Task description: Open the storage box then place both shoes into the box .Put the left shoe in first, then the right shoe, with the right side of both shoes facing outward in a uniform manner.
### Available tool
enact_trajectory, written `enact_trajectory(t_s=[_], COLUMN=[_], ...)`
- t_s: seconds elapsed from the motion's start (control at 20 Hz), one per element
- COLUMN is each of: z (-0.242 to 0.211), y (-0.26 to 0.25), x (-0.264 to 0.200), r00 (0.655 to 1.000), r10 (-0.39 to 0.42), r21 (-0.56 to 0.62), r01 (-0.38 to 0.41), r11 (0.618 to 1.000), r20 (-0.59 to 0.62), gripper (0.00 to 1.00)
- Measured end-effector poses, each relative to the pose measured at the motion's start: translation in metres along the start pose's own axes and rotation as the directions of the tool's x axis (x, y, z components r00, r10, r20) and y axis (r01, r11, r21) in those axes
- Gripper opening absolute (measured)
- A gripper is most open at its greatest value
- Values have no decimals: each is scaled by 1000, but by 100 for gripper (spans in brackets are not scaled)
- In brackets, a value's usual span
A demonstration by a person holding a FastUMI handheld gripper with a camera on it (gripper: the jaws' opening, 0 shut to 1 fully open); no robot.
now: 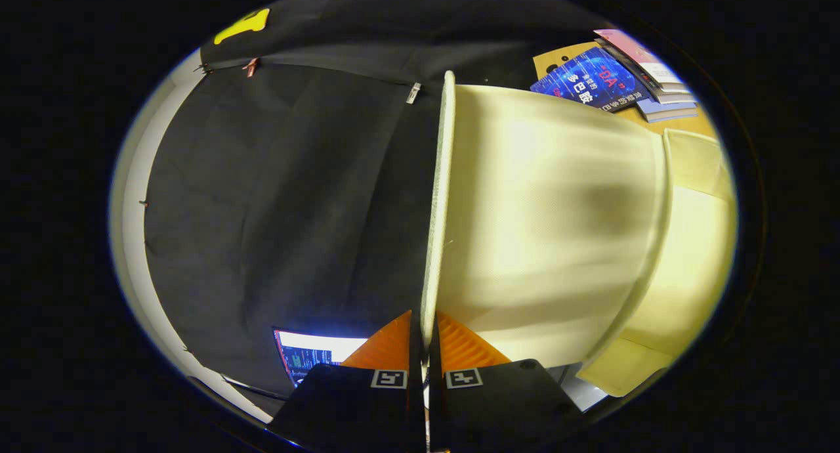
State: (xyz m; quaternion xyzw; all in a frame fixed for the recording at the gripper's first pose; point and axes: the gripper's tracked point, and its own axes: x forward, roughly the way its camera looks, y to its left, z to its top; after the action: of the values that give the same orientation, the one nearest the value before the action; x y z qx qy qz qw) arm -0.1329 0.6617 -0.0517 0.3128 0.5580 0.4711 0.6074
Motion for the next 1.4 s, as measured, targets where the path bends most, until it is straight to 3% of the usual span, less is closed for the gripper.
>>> enact_trajectory(t_s=[0.15,0.25,0.4,0.55,0.75,0.95,1.2,1.4], z=[-4,-8,-3,15,26,29,23,2], y=[-22,-51,-59,-58,-54,-95,-179,-273], x=[27,37,26,-15,-109,-208,-327,-396], r00=[999,991,987,975,929,838,643,510], r10=[-41,-128,-161,-152,-132,-217,-390,-563], r21=[-6,-41,-136,-266,-403,-415,-297,-123], r01=[41,127,163,191,274,452,699,802], r11=[999,991,977,945,873,789,650,585], r20=[-21,-29,22,159,345,501,660,650], gripper=[7,16,57,98,98,98,98,98])
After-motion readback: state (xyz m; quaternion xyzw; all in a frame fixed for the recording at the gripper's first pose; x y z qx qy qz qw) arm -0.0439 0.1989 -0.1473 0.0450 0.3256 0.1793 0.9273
